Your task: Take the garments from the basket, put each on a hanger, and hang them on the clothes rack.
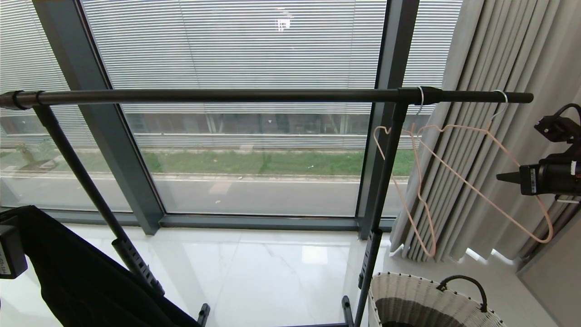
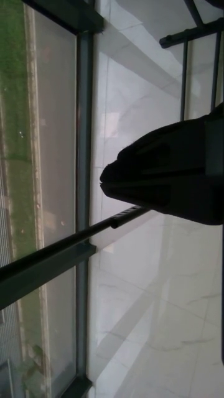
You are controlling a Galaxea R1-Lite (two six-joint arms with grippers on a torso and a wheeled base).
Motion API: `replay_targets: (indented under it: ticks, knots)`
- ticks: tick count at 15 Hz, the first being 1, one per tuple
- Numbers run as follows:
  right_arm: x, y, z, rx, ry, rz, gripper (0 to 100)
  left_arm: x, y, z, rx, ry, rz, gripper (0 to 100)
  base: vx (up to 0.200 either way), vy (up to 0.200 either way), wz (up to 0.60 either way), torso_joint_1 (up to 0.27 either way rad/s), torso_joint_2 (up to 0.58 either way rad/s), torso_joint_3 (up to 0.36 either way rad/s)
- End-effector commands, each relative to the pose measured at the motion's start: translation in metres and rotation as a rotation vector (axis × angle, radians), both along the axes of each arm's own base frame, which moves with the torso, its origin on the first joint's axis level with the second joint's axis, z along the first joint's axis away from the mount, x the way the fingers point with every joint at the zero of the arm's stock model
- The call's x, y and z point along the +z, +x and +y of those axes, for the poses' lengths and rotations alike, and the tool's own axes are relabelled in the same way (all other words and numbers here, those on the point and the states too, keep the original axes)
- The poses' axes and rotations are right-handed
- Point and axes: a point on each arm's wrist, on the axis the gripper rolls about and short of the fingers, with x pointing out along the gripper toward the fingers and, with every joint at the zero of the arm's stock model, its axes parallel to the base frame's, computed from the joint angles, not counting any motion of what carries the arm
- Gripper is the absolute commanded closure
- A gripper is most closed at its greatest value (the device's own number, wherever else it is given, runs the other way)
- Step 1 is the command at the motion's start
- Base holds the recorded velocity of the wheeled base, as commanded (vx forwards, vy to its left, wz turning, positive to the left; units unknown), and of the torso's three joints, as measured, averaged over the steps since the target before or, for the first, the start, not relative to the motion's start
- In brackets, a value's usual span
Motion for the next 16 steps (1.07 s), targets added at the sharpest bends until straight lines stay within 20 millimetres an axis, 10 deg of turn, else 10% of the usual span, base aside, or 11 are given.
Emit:
replay_targets:
  ticks: [1,16]
  knots:
    - [0.001,-0.001,0.000,-0.002,0.000,-0.001,100,0.000,0.000,0.000,0.000,0.000,-0.001,100,0.000,0.000,0.00,0.000,0.00,0.000]
    - [0.046,-0.047,0.007,-0.016,0.033,-0.195,100,-0.002,-0.007,0.000,0.000,0.001,-0.016,100,0.000,0.000,0.00,0.000,0.00,0.000]
